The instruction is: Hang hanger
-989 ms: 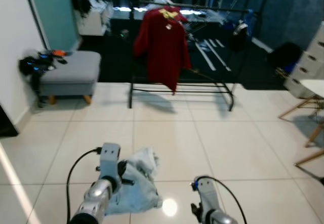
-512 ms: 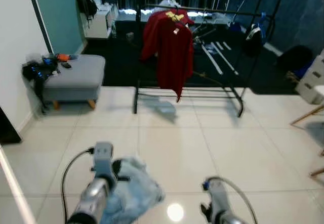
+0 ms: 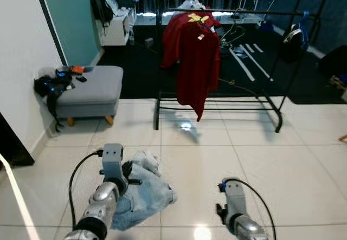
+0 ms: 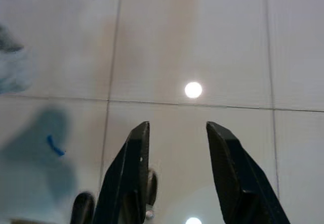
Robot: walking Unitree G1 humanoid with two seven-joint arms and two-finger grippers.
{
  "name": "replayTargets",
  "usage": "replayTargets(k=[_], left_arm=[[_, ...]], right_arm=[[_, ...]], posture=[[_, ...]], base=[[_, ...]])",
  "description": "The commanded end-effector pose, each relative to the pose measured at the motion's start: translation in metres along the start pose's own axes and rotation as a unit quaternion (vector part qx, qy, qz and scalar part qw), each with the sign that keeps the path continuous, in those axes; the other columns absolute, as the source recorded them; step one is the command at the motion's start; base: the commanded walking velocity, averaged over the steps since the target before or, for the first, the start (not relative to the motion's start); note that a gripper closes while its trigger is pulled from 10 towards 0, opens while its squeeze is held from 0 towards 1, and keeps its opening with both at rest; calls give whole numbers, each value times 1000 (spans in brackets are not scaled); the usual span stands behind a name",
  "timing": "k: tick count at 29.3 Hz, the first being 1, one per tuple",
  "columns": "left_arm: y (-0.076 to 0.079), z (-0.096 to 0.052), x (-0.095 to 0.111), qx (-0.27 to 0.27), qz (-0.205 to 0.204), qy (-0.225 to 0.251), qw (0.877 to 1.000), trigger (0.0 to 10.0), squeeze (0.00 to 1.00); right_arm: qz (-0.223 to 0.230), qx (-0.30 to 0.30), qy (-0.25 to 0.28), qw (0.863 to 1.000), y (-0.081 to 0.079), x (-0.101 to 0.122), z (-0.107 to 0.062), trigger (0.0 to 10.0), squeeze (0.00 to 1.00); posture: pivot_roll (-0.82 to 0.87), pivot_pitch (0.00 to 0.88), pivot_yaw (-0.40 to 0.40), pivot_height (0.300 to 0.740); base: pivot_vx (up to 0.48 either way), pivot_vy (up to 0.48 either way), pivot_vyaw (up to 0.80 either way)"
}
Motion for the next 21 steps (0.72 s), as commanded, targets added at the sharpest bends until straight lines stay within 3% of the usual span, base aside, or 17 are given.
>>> replayTargets(k=[1,10,21], left_arm=[[-4,-1,3,7,-1,6,1000,10000,0],[-6,-3,4,12,-3,19,1000,10000,0],[-10,-8,0,6,1,20,1000,10000,0]], right_arm=[[0,-5,21,1000,1,11,2,10000,0],[1,-8,30,1000,2,14,2,10000,0],[14,2,41,999,-12,17,2,10000,0]], posture=[[-5,0,-5,740],[4,0,-14,740],[25,0,-28,740]], base=[[368,0,0],[368,0,0],[372,0,0]])
Point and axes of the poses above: a point about 5 cm out from each wrist's last joint towards the gripper, its own z axis pointing out of the wrist towards the gripper, its own x axis along the axis of the wrist's last joint, y = z × x, the point moved 1 cm from there along z, pointing out of the wrist towards the gripper, and after that the axes turned 13 degrees about -z, right-handed, at the moved point
